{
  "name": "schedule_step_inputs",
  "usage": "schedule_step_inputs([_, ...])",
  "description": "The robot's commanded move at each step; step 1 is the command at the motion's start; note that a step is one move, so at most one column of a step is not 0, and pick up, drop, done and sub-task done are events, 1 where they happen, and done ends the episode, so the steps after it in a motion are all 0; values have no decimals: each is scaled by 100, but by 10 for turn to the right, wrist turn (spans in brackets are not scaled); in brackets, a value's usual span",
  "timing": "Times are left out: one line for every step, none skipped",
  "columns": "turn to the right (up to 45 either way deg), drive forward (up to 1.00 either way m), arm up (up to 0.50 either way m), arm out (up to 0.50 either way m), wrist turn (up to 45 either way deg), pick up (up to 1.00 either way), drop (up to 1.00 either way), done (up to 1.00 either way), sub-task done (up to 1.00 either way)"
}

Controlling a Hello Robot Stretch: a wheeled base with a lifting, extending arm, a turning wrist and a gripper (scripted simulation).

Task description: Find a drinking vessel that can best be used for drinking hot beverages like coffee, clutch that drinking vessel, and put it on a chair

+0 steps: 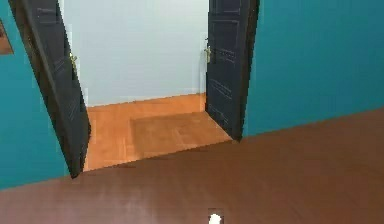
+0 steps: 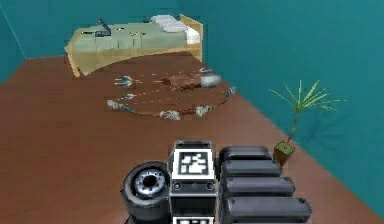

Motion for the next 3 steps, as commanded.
schedule_step_inputs([450,0,0,0,0,0,0,0,0])
schedule_step_inputs([450,0,0,0,0,0,0,0,0])
schedule_step_inputs([420,0,0,0,0,0,0,0,0])
